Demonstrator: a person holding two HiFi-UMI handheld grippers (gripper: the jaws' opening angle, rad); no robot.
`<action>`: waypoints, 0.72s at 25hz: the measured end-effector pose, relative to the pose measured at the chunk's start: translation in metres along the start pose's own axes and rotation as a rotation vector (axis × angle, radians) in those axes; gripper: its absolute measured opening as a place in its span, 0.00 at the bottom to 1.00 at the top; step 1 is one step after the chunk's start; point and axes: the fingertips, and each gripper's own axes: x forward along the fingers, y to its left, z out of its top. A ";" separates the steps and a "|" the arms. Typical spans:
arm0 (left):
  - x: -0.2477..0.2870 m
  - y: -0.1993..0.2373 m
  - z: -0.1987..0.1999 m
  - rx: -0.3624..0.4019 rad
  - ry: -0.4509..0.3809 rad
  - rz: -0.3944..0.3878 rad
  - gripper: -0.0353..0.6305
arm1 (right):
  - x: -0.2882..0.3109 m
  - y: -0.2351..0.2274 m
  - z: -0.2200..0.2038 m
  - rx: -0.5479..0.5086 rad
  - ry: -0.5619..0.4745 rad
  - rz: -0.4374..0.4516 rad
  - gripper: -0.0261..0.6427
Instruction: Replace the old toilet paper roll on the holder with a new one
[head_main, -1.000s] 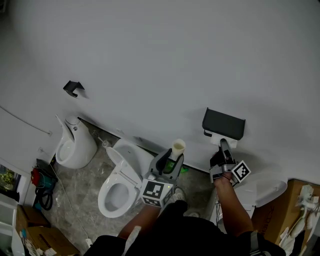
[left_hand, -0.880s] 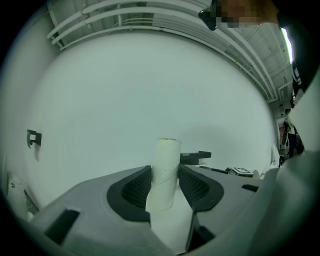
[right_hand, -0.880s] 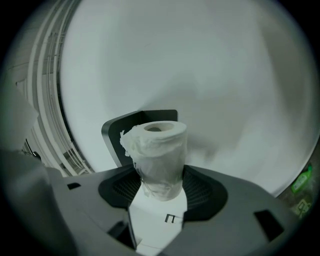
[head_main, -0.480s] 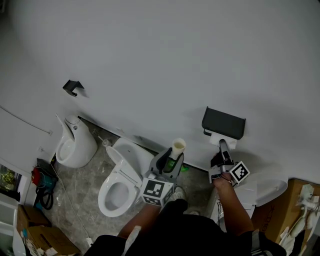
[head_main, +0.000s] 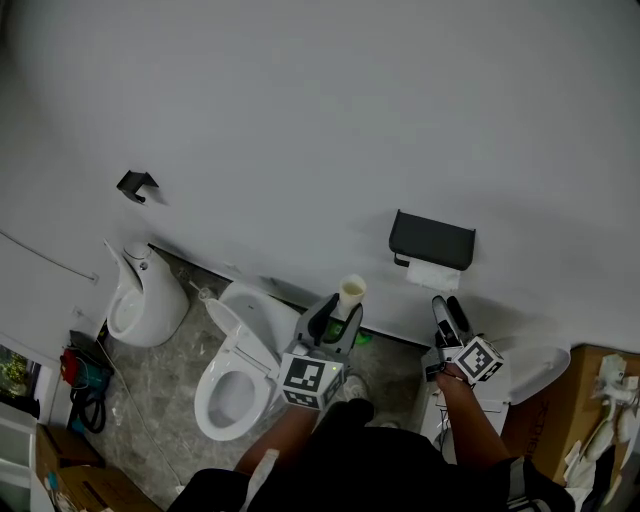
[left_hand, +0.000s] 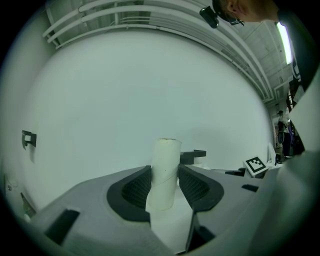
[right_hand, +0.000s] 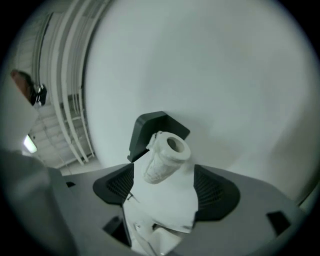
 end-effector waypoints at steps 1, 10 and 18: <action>0.000 -0.002 0.001 0.002 0.000 -0.005 0.31 | -0.006 0.004 0.004 -0.093 0.011 -0.010 0.54; 0.004 -0.024 -0.003 0.002 0.023 -0.043 0.31 | -0.042 0.054 0.033 -0.824 0.111 -0.064 0.54; 0.008 -0.035 -0.004 -0.002 0.006 -0.049 0.31 | -0.048 0.099 0.042 -1.062 0.114 -0.042 0.51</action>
